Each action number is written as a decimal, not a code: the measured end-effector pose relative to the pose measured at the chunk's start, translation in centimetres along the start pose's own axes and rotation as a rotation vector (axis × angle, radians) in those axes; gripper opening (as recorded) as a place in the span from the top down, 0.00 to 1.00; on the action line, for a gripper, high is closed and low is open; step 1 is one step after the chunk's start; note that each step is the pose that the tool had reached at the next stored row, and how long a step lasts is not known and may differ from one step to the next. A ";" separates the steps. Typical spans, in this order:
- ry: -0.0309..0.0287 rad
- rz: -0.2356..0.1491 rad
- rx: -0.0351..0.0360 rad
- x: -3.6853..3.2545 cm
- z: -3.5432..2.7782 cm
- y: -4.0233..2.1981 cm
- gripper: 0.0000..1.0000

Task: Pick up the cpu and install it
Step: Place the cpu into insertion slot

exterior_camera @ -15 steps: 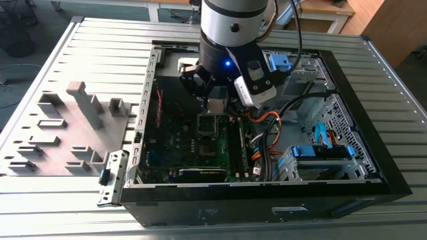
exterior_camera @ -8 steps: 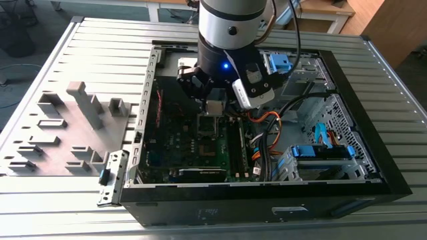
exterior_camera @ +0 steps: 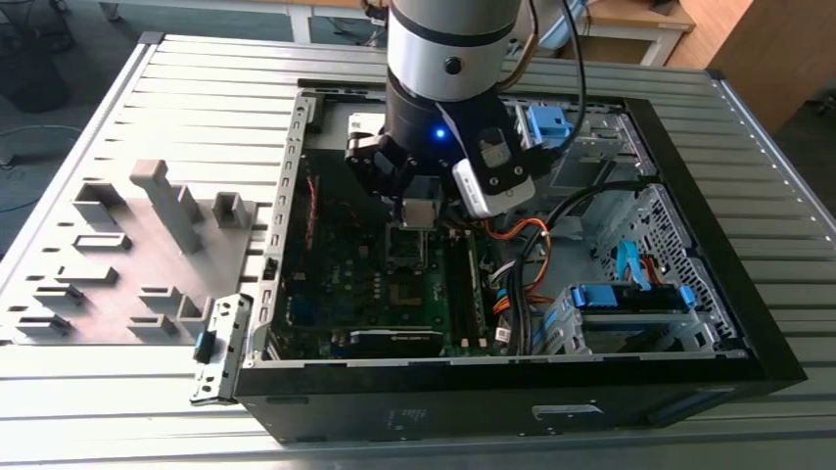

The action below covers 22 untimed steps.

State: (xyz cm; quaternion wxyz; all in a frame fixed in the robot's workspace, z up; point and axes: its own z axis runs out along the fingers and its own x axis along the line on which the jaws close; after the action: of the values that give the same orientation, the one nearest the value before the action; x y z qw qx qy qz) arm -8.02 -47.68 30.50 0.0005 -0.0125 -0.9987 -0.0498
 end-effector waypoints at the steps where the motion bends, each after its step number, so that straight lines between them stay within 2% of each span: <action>1: -0.0001 0.000 -0.0002 0.00 0.05 -0.01 0.53; 12: 0.0000 0.000 0.0001 0.09 1.28 -0.13 0.53; 22: 0.0000 0.000 0.0001 0.10 1.72 -0.18 0.53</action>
State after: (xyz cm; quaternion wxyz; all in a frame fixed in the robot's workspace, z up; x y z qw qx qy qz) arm -8.13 -47.68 28.77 0.0005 -0.0124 -0.9987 -0.0497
